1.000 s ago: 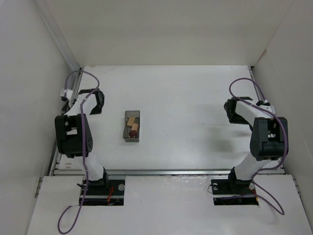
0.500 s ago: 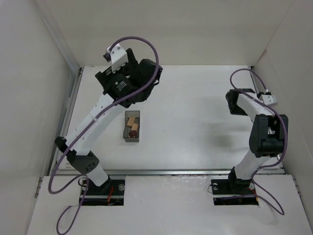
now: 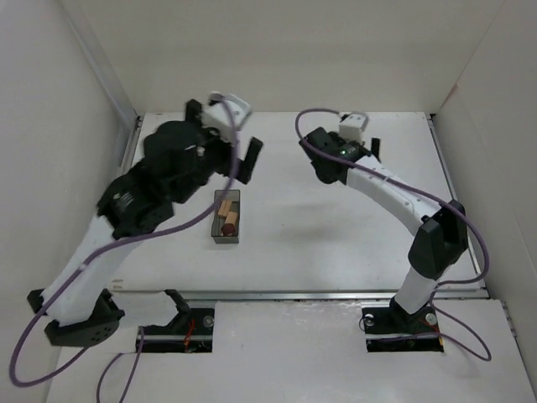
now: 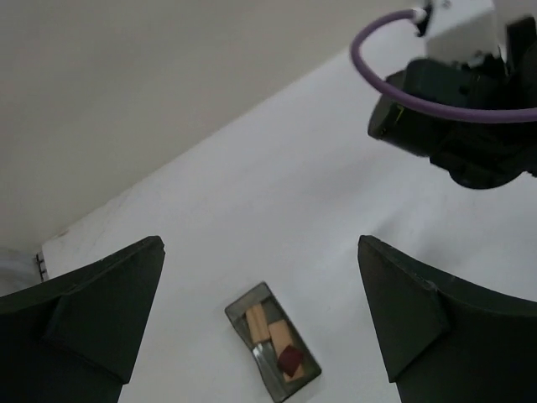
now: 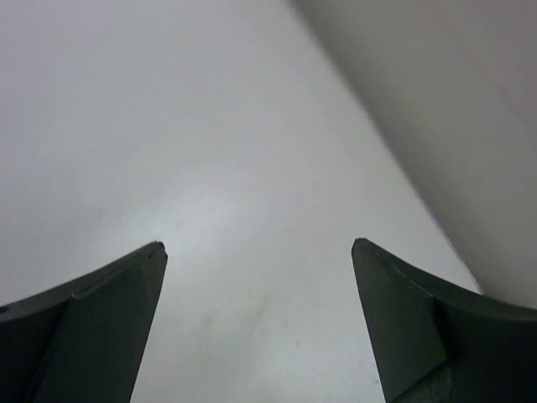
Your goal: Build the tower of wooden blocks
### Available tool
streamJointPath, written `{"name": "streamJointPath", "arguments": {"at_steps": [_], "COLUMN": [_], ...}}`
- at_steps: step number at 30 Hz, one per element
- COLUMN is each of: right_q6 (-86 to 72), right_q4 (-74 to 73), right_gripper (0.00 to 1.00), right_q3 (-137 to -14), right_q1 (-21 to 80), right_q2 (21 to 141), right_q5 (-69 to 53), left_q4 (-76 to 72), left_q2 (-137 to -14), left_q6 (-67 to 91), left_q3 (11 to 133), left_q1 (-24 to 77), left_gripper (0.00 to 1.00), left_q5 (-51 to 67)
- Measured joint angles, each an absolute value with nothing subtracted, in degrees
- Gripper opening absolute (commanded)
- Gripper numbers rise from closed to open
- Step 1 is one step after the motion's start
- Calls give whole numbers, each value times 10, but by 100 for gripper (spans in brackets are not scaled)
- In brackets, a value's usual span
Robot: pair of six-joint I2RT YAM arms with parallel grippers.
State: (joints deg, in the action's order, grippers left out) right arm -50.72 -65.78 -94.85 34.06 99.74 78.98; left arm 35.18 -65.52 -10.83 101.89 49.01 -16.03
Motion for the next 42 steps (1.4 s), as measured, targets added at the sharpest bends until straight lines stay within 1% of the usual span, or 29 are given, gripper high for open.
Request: {"name": "streamJointPath", "arguments": {"at_steps": [1, 2, 3, 5, 6, 7, 9, 11, 12, 15, 19, 20, 21, 22, 25, 31, 32, 33, 34, 35, 40, 42], "right_q6": [-393, -344, -303, -255, -242, -235, -229, -229, -229, -234, -245, -248, -249, -251, -254, -252, -252, -252, -251, -250, -246, -246], "right_q4": [-560, -514, -462, -385, -349, -317, -262, -215, -196, -164, -164, -167, -171, -174, -184, -190, -190, -190, -190, -190, -195, -197], "right_gripper": [99, 99, 99, 100, 100, 100, 100, 100, 100, 100, 100, 100, 100, 100, 100, 100, 100, 100, 100, 100, 100, 100], "right_q3": [-911, -884, -846, -787, -765, -746, -728, -727, -726, -708, -660, -651, -644, -639, -636, -636, -636, -636, -636, -636, -636, -636], "right_q1": [359, 366, 369, 360, 351, 340, 323, 319, 322, 341, 364, 367, 369, 370, 372, 372, 372, 372, 372, 372, 372, 372], "right_q2": [992, 983, 971, 934, 911, 884, 838, 811, 804, 797, 798, 798, 798, 797, 786, 749, 745, 742, 741, 740, 740, 739], "right_q5": [694, 639, 555, 408, 347, 284, 193, 128, 107, 79, 73, 73, 74, 76, 91, 122, 126, 131, 135, 139, 161, 172], "left_q4": [369, 385, 397, 389, 389, 389, 394, 409, 412, 414, 407, 405, 404, 402, 401, 419, 421, 424, 428, 430, 443, 446], "left_q2": [-675, -701, -726, -770, -782, -790, -794, -794, -794, -796, -828, -841, -853, -867, -908, -979, -985, -990, -992, -994, -1010, -1021], "left_q6": [-119, -126, -130, -125, -124, -122, -114, -105, -100, -89, -69, -65, -60, -57, -50, -46, -46, -46, -45, -46, -51, -56], "left_q3": [1014, 1010, 1002, 942, 904, 856, 760, 701, 686, 666, 665, 665, 665, 665, 664, 675, 679, 681, 685, 688, 710, 731], "left_q1": [489, 484, 468, 426, 400, 368, 299, 234, 211, 168, 163, 163, 163, 163, 162, 160, 159, 157, 156, 156, 156, 163], "left_gripper": [100, 100, 100, 100, 97, 83, 75, 68, 68, 61, 55, 50, 48, 48, 42, 34, 27, 18, 2, 0, 0, 0], "left_q5": [-157, -146, -125, -93, -77, -55, -24, 9, 22, 74, 106, 107, 107, 104, 92, 38, 31, 28, 25, 24, 15, -12]}}
